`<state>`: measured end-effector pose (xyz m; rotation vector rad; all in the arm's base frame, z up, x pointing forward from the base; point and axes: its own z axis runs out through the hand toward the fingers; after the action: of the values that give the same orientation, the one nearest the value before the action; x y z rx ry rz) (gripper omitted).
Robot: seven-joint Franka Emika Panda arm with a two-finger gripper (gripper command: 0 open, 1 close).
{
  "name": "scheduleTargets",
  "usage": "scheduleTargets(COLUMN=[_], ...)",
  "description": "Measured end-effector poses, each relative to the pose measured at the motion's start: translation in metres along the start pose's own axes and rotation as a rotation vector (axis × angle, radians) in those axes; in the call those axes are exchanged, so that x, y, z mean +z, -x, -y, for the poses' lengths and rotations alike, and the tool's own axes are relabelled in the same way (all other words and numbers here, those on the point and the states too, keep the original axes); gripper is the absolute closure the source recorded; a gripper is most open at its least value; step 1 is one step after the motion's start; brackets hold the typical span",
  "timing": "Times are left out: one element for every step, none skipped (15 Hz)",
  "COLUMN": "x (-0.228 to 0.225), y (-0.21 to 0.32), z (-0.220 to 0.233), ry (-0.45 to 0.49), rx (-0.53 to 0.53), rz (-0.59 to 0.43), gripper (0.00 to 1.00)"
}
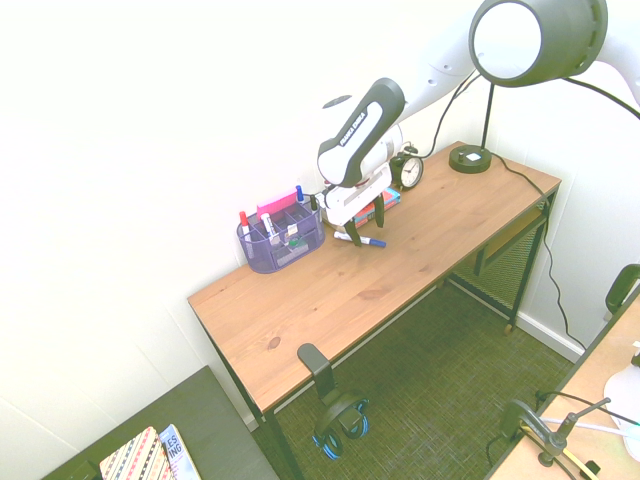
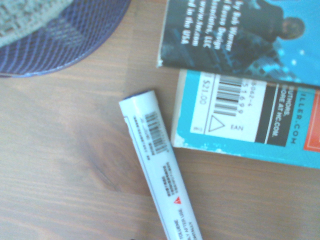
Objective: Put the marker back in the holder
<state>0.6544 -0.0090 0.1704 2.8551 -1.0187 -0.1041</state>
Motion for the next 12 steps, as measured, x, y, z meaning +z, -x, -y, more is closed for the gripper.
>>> scheduleTargets(x=[-0.0003,-0.0006,-0.0007,-0.0006,-0.0005,0.0005,0.0018,0.0037,0.0060,0.0078,0.0078,0.0079], y=[-0.0011,-0.0017,-0.0019,-0.0019,-0.0020,-0.0022,-0.0017,-0.0008,0.0004,0.0012,0.0015,0.0013], z=[-0.0010,-0.0014,-0.0016,-0.0017,-0.0021,-0.0026,-0.0023,-0.0017,-0.0008,0.0000,0.0004,0.0002], ry=[0.001,0.001,0.002,0.003,0.005,0.006,0.008,0.010,0.013,0.014,0.014,0.015], rx=[-0.002,-0.002,-0.002,-0.002,-0.003,-0.003,-0.004,-0.006,-0.008,-0.010,-0.011,-0.010], rz=[-0.001,-0.002,-0.002,-0.002,-0.002,-0.001,0.001,0.003,0.005,0.006,0.006,0.006], gripper=[1.00,1.00,1.00,1.00,1.00,1.00,1.00,1.00,1.00,1.00,1.00,1.00])
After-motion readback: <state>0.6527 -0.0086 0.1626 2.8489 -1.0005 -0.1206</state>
